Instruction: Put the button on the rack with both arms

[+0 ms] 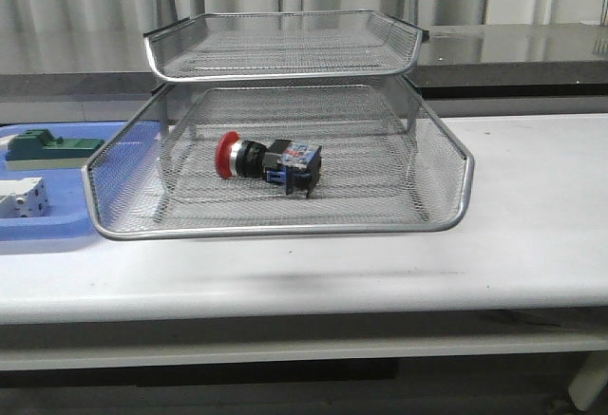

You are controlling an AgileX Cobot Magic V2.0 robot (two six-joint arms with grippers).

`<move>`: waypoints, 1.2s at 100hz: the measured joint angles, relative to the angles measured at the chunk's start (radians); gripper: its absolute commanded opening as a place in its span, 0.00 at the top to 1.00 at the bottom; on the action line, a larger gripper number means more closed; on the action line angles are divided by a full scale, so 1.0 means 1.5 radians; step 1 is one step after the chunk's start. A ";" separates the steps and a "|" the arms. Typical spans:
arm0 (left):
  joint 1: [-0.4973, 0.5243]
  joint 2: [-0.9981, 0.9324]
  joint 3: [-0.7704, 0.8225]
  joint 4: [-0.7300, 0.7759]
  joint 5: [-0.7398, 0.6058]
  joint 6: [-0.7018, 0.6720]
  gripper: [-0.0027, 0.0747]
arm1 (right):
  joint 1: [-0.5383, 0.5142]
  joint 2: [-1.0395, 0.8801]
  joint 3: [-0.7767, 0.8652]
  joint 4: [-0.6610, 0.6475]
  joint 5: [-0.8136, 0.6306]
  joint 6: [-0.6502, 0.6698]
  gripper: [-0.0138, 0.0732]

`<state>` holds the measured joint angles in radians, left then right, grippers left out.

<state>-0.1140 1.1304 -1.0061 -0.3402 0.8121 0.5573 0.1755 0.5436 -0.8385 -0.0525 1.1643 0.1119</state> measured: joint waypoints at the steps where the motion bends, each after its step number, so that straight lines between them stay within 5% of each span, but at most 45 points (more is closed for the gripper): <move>1: 0.001 -0.005 0.012 -0.001 -0.006 0.000 0.42 | 0.000 0.000 0.000 0.000 0.000 0.000 0.92; 59: 0.003 -0.385 0.395 -0.078 -0.340 0.000 0.42 | 0.000 0.000 0.000 0.000 0.000 -0.001 0.92; 120: 0.003 -0.524 0.486 -0.111 -0.457 0.000 0.43 | 0.000 0.000 0.000 0.000 0.000 0.000 0.92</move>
<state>-0.1088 0.3442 -0.2772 -0.5074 0.1268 0.5573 0.1755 0.5436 -0.8385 -0.0525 1.1643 0.1119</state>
